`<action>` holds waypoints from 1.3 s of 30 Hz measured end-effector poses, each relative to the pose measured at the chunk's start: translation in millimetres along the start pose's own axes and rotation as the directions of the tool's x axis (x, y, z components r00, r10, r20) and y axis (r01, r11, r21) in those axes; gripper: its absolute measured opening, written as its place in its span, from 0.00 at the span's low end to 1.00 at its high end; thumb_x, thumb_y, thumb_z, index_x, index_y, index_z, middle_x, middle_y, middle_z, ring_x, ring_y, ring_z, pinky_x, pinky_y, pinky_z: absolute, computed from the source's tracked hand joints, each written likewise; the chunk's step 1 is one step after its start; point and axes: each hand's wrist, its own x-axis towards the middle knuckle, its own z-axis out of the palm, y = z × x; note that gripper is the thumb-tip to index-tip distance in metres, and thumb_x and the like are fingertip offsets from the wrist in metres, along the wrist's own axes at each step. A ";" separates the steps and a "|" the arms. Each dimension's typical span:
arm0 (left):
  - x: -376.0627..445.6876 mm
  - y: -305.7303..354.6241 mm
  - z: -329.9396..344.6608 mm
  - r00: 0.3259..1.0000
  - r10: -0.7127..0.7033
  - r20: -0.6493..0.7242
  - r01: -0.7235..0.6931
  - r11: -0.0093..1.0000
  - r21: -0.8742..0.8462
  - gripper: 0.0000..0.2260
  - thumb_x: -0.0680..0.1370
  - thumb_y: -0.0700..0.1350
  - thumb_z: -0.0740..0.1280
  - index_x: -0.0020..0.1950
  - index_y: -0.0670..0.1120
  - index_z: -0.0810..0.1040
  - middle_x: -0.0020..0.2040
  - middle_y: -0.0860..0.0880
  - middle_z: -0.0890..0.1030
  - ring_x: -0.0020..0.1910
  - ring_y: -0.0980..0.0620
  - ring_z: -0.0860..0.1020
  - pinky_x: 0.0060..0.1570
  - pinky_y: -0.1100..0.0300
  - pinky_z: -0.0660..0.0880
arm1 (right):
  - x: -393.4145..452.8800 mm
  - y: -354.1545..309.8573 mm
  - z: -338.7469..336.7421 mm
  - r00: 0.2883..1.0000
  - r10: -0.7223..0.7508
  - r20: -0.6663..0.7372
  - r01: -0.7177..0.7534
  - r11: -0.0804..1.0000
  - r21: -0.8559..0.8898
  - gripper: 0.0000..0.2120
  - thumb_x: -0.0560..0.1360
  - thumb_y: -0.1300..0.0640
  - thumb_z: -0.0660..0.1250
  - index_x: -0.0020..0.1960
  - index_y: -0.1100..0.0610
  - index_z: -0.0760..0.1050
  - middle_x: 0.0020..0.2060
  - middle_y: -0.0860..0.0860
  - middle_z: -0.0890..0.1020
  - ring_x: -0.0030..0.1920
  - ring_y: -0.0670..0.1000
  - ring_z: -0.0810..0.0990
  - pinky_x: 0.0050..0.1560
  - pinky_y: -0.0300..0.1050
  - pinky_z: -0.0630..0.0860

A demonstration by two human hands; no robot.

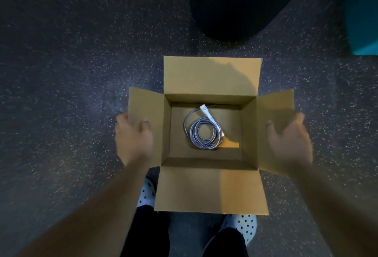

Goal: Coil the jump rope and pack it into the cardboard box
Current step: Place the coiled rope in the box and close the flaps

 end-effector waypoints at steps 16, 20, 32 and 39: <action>-42.3 -20.2 113.4 0.663 0.529 0.529 -0.749 0.481 0.457 0.31 0.84 0.56 0.50 0.82 0.48 0.41 0.82 0.45 0.39 0.80 0.40 0.40 0.76 0.37 0.47 | -20.5 0.1 135.7 0.862 -0.485 0.150 0.497 0.747 -0.441 0.29 0.83 0.49 0.55 0.82 0.49 0.53 0.81 0.61 0.54 0.80 0.66 0.55 0.76 0.65 0.59; -39.9 -25.4 127.9 0.683 0.455 0.572 -0.727 0.348 0.592 0.37 0.82 0.54 0.57 0.81 0.48 0.35 0.80 0.42 0.33 0.79 0.37 0.36 0.74 0.35 0.43 | -14.7 10.0 146.6 0.854 -0.478 0.207 0.497 0.627 -0.601 0.33 0.81 0.54 0.59 0.82 0.49 0.48 0.82 0.61 0.48 0.81 0.66 0.49 0.76 0.64 0.55; -81.0 -22.4 60.2 0.593 0.496 0.634 -0.800 0.446 0.400 0.33 0.82 0.63 0.51 0.82 0.48 0.50 0.82 0.41 0.52 0.79 0.37 0.53 0.74 0.37 0.56 | -7.7 -52.5 80.6 0.724 -0.618 0.307 0.670 0.526 -0.523 0.19 0.79 0.49 0.64 0.68 0.53 0.72 0.62 0.56 0.75 0.60 0.59 0.75 0.58 0.55 0.72; -103.7 -40.4 47.8 0.322 0.214 0.922 -0.894 0.389 0.222 0.63 0.58 0.84 0.58 0.78 0.55 0.27 0.72 0.35 0.21 0.71 0.32 0.22 0.71 0.32 0.34 | 33.7 -92.7 70.3 0.701 -0.658 0.275 0.659 0.448 -0.604 0.41 0.74 0.43 0.71 0.79 0.51 0.54 0.80 0.61 0.54 0.77 0.68 0.59 0.73 0.64 0.62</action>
